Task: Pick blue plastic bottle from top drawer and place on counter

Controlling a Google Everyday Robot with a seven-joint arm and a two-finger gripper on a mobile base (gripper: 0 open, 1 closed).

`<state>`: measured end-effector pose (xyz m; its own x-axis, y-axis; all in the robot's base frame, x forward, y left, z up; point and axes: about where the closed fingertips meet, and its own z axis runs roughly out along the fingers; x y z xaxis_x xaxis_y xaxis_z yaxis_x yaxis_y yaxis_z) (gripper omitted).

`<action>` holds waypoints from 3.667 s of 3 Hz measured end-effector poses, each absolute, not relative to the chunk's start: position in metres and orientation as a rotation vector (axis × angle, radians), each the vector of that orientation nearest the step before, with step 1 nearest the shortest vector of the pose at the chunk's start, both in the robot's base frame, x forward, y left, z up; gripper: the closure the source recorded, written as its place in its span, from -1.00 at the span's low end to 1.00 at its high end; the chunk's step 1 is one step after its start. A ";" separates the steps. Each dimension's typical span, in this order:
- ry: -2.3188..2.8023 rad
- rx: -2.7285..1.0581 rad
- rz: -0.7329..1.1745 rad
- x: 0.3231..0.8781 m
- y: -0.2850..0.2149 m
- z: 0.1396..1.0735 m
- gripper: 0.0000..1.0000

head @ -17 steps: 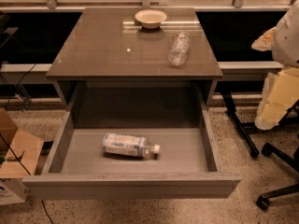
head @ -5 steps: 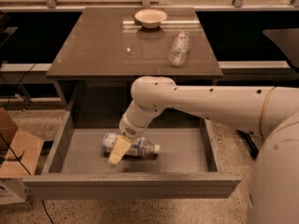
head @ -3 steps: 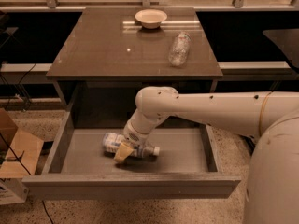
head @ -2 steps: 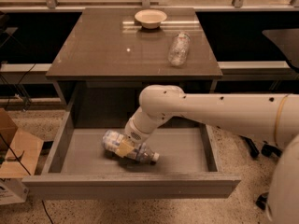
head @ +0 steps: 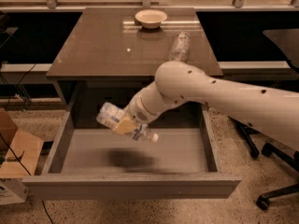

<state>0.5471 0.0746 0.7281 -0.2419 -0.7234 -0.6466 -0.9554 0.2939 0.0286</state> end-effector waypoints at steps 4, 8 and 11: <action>1.652 -1.714 -0.024 0.692 0.087 0.930 1.00; 1.704 -1.894 0.156 0.777 0.140 0.836 0.02; 1.704 -1.894 0.156 0.777 0.140 0.836 -1.00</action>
Offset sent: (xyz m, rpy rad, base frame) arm 0.1014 -0.0170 0.1988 -0.1956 -0.5182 0.0468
